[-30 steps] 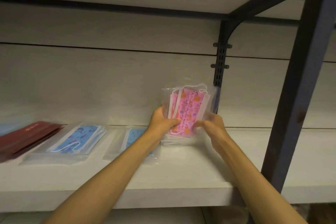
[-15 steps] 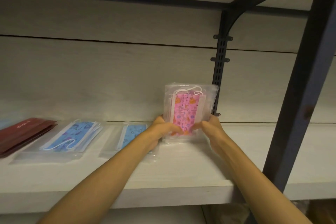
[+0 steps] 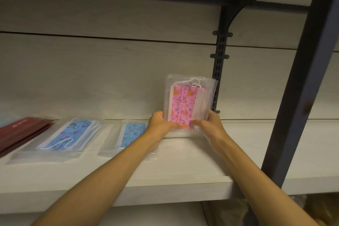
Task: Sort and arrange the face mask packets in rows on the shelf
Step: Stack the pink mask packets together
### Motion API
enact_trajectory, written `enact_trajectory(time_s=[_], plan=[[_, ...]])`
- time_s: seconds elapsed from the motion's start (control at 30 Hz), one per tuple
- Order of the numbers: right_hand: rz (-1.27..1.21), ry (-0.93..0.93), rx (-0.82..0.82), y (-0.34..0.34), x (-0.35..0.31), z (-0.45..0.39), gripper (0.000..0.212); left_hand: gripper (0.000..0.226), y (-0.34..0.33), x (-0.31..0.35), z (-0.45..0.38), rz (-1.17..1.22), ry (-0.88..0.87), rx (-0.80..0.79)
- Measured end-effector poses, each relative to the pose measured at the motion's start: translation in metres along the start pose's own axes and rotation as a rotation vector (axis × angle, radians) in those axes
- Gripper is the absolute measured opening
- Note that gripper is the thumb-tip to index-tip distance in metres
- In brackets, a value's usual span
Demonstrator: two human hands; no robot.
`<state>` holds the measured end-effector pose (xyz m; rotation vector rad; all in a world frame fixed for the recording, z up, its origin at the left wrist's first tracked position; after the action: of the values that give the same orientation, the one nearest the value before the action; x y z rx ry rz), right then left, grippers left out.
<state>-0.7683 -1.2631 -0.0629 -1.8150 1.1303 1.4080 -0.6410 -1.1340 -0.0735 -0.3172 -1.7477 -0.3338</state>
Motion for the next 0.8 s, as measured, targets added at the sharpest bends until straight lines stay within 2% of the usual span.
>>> enact_trajectory(time_s=[0.07, 0.13, 0.23, 0.4, 0.57, 0.67, 0.8], plan=[[0.032, 0.002, -0.019, -0.0004, 0.0019, 0.0013, 0.054, 0.057, -0.0019, 0.0008, 0.0050, -0.003, -0.011, -0.059], [0.034, -0.016, -0.040, -0.0003, 0.0025, 0.0023, 0.059, 0.062, -0.0039, 0.0020, 0.0086, 0.027, -0.015, -0.115], [0.030, -0.017, -0.024, 0.0027, 0.0033, 0.0007, 0.064, 0.065, -0.0033, 0.0019, 0.0075, 0.069, 0.019, -0.103], [0.036, -0.006, -0.015, 0.0041, 0.0063, -0.0012, 0.062, 0.064, -0.0052, -0.0057, 0.0018, 0.007, 0.057, -0.100], [-0.002, -0.032, -0.003, 0.0042, 0.0073, -0.0024, 0.057, 0.060, -0.0063, -0.0039, 0.0019, 0.003, -0.032, -0.108], [0.026, -0.026, -0.010, 0.0043, 0.0080, -0.0035, 0.049, 0.057, -0.0062, 0.0010, 0.0072, -0.037, -0.077, -0.177], [0.028, -0.020, -0.012, 0.0034, 0.0108, -0.0059, 0.055, 0.052, -0.0052, 0.0030, 0.0098, -0.074, -0.149, -0.199]])
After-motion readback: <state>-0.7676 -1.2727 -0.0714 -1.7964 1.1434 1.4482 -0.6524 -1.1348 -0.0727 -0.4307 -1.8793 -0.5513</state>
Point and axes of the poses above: each hand's wrist, its own z-axis away from the middle knuckle, its own y-axis out of the back of the hand, x = y × z, the point moved 3 cm from there along -z, towards the middle knuckle, and after that the axes turned 13 degrees about x, right-handed, at the moved point
